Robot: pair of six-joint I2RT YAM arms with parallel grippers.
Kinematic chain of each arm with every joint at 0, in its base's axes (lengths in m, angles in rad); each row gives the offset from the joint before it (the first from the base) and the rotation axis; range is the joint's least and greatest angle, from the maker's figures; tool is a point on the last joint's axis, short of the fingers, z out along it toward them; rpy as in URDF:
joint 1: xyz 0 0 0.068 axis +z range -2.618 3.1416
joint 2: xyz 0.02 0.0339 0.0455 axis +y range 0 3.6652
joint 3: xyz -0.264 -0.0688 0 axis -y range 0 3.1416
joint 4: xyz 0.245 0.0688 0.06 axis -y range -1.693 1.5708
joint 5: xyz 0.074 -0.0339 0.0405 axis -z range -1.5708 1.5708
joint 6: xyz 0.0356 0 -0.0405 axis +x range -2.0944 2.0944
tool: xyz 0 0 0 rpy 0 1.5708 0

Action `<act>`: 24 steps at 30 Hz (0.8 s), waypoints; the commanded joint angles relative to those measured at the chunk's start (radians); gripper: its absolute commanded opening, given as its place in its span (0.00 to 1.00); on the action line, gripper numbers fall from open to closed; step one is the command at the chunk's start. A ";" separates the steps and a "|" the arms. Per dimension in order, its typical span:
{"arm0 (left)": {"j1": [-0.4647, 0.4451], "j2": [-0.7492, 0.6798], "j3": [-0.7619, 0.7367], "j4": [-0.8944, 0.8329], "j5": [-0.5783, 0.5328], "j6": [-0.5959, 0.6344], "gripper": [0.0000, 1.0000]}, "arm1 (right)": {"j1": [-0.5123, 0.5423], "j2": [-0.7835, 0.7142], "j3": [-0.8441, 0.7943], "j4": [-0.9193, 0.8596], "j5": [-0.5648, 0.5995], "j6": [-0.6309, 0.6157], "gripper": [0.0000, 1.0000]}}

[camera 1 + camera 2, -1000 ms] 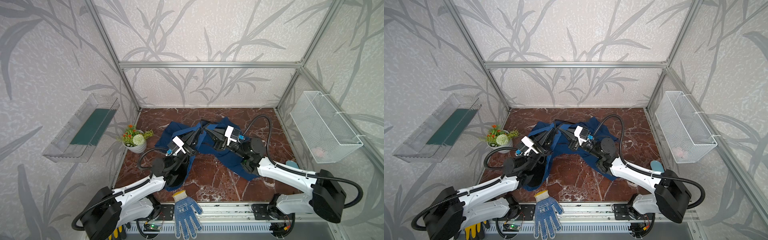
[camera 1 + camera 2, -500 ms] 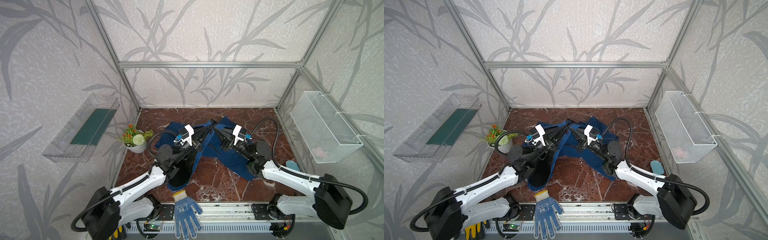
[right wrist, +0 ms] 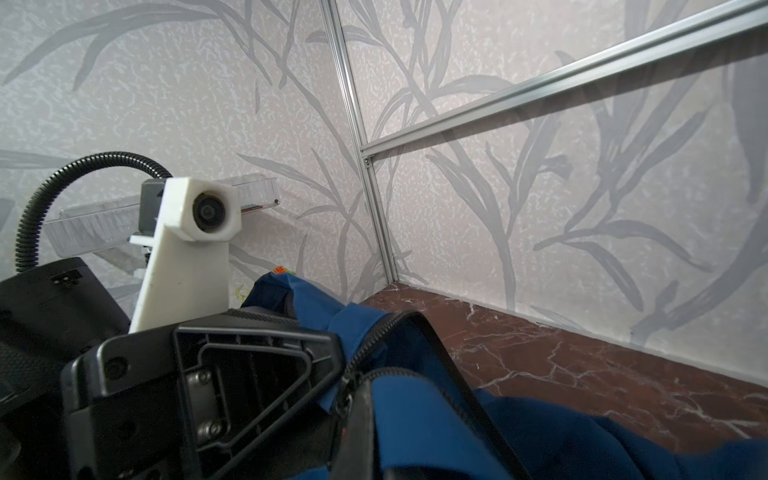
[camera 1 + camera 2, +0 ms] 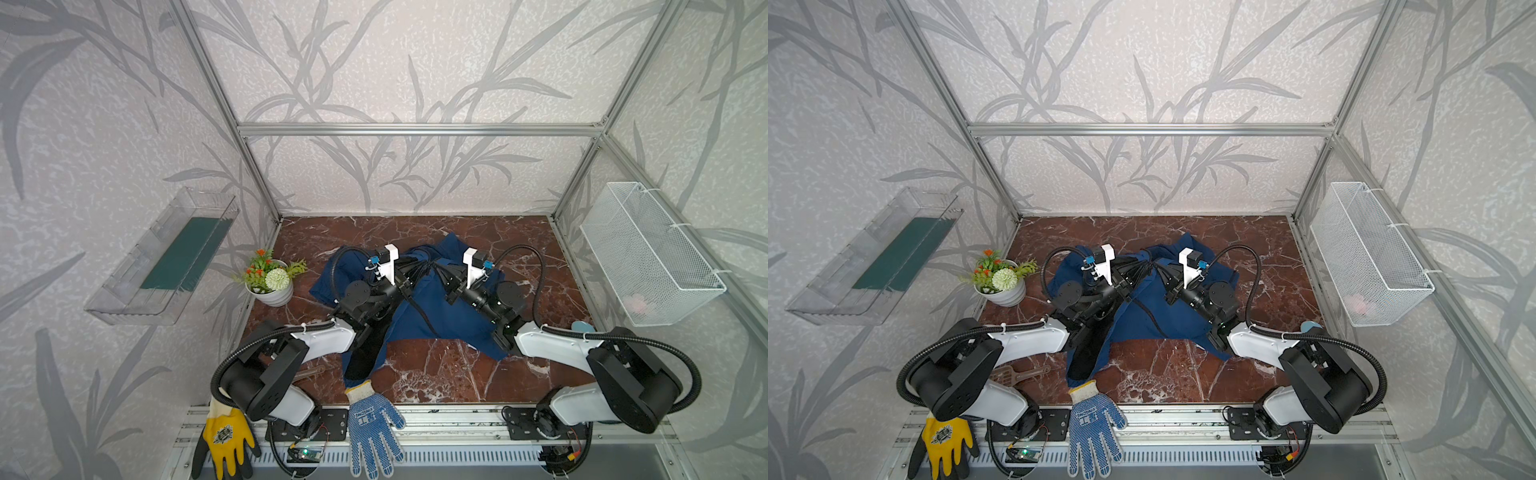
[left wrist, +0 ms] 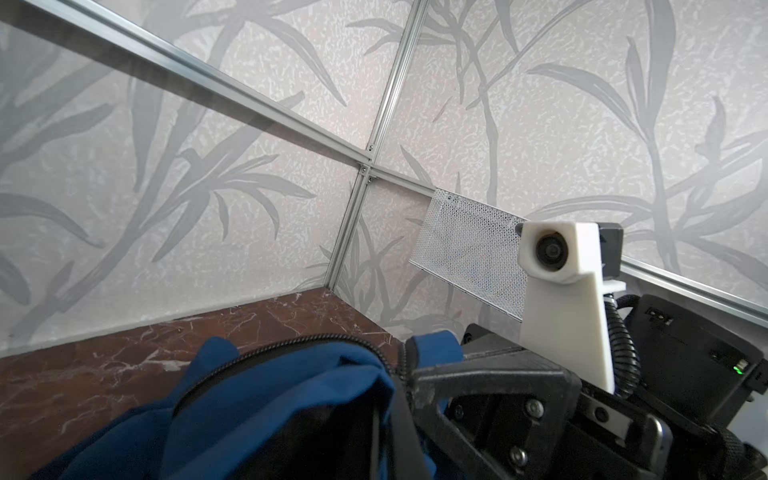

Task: Zip up the jacket
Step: 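Lower both grippers, laying the jacket front flat on the table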

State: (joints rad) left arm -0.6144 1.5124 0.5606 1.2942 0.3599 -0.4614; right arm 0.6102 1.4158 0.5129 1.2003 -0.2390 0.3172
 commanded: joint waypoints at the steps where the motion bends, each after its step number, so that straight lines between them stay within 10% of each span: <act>1: 0.037 0.032 -0.062 0.017 -0.074 -0.048 0.00 | -0.084 -0.029 0.007 0.203 0.270 0.056 0.00; 12: 0.104 0.052 0.070 -0.269 -0.011 -0.140 0.00 | -0.084 0.115 0.029 0.192 0.231 0.190 0.01; 24: 0.111 0.048 0.009 -0.198 -0.041 -0.184 0.00 | -0.071 0.170 0.044 0.203 0.209 0.214 0.21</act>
State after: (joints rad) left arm -0.5053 1.5669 0.5808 1.0737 0.3504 -0.6266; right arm 0.5362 1.5883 0.5388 1.3319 -0.0925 0.5297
